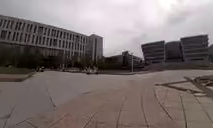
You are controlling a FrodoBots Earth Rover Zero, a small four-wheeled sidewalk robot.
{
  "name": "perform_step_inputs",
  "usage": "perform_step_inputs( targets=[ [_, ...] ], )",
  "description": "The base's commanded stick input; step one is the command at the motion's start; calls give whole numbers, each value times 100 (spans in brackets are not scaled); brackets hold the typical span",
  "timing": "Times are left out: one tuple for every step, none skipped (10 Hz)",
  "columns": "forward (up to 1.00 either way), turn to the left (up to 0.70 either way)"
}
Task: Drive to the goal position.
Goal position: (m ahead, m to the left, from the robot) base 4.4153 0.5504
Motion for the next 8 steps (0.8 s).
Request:
perform_step_inputs(
  targets=[
    [70,0],
    [70,0],
    [70,0],
    [70,0],
    [70,0],
    [70,0],
    [70,18],
    [70,35]
  ],
)
